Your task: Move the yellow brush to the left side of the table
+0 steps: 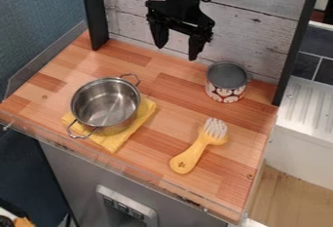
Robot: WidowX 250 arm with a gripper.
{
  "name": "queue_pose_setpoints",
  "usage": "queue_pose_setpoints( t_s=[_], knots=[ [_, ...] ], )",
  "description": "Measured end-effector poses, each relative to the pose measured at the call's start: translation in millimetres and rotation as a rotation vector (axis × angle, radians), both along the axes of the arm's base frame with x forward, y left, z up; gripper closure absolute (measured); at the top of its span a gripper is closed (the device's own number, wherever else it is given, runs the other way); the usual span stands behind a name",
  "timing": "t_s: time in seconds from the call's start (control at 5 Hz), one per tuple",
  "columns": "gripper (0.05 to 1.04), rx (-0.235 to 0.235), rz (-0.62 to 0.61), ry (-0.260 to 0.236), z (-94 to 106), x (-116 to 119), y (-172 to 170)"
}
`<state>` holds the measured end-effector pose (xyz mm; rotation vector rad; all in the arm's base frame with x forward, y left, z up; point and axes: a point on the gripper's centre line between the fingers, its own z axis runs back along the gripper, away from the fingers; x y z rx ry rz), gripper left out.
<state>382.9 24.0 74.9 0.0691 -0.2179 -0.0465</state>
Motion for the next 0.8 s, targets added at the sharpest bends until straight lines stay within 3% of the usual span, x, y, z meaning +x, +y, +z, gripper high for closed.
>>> queue_pose_setpoints(
  t_s=[0.2, 0.4, 0.6, 0.8],
  knots=[
    [0.083, -0.003, 0.006, 0.035, -12.5, -4, -1],
    [0.083, 0.009, -0.01, 0.057, -15.6, -32, -16],
    [0.083, 0.003, -0.032, 0.013, 0.6, -55, -37],
    [0.083, -0.007, -0.077, 0.021, -1.0, -87, -63]
  ],
)
